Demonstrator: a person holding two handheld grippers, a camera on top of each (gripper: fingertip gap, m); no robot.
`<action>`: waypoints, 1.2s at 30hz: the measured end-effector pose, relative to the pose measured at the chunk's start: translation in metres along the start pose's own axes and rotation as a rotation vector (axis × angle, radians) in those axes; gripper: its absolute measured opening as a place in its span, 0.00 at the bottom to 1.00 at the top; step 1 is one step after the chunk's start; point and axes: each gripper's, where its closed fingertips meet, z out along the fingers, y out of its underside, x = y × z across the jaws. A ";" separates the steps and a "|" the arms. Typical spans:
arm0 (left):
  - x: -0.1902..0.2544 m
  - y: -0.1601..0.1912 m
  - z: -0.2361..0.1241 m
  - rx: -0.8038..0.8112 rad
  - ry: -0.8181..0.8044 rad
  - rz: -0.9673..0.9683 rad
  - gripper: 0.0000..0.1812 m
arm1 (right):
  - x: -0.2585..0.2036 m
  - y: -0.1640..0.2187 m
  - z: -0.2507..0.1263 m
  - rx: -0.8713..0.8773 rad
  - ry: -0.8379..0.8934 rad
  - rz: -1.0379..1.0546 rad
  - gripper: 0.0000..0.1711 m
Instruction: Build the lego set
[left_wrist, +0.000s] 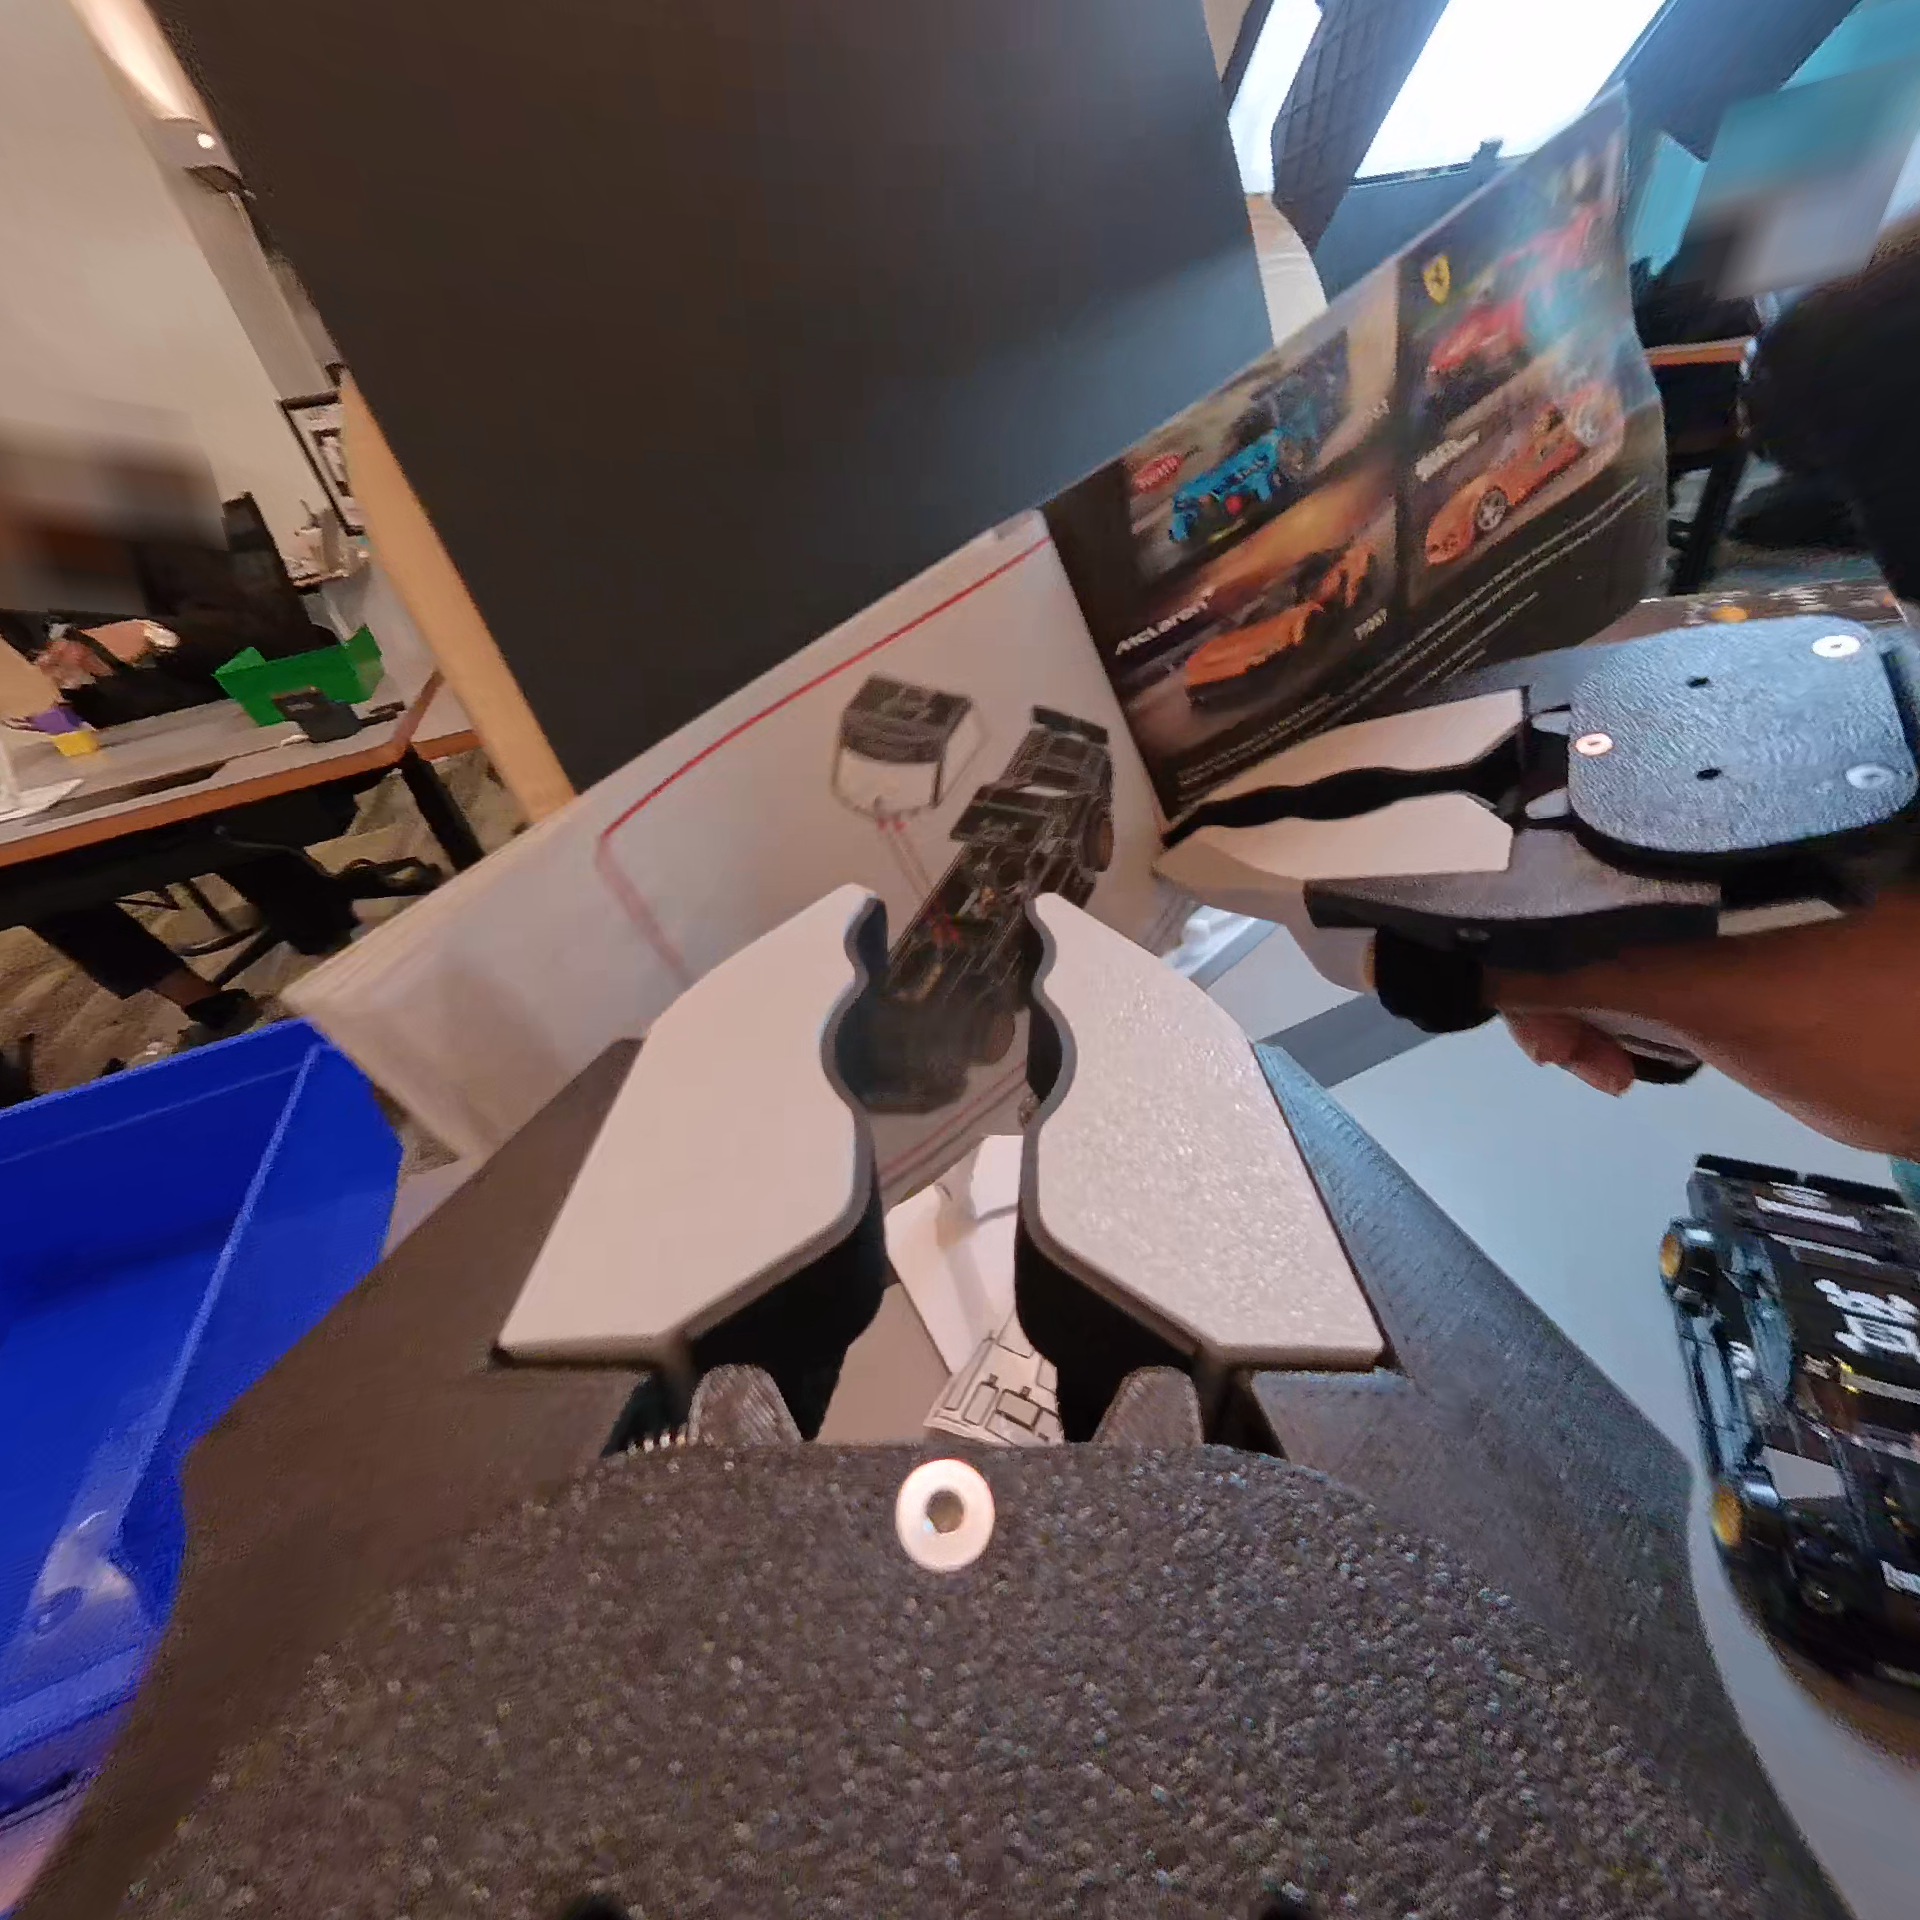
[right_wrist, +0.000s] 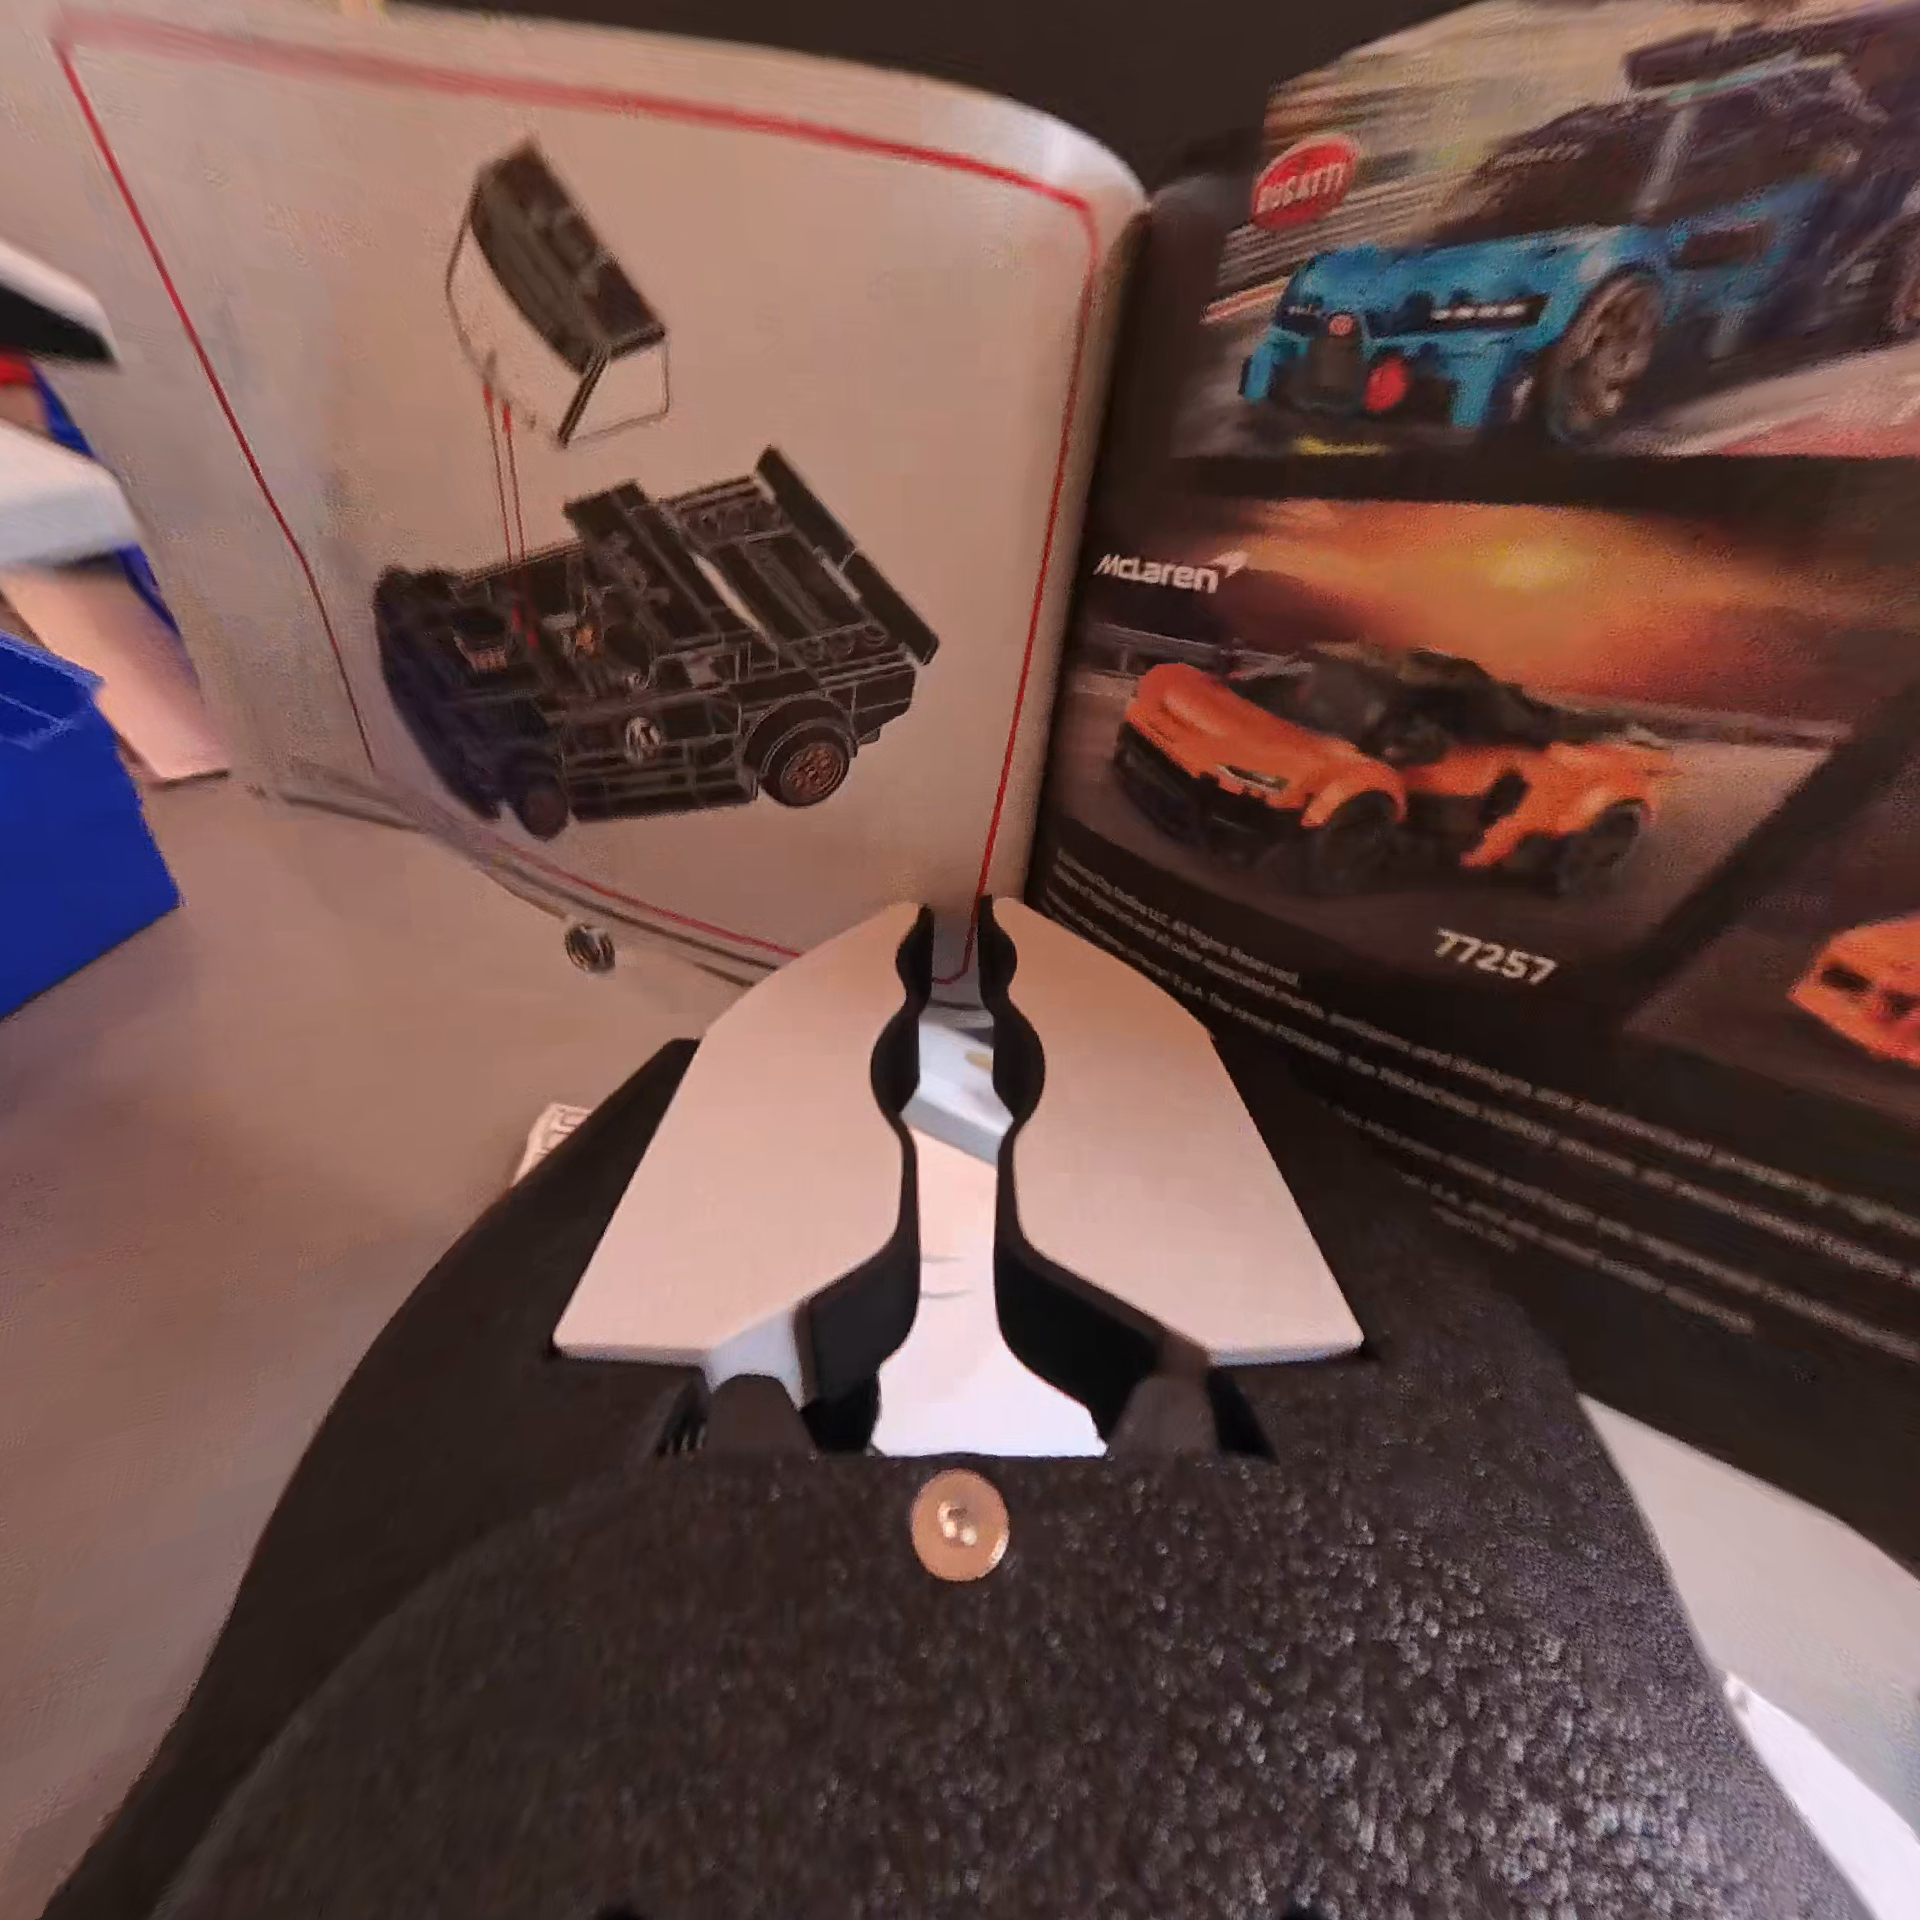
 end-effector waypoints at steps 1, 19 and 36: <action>0.003 0.003 0.001 -0.012 0.027 -0.007 0.13 | -0.002 -0.005 0.000 0.013 -0.017 0.010 0.05; -0.004 0.068 0.037 -0.181 -0.041 0.073 0.16 | 0.035 -0.014 -0.021 0.010 0.079 0.013 0.05; -0.003 0.061 0.043 -0.142 -0.081 0.143 0.18 | 0.113 0.034 -0.007 -0.001 0.258 0.125 0.08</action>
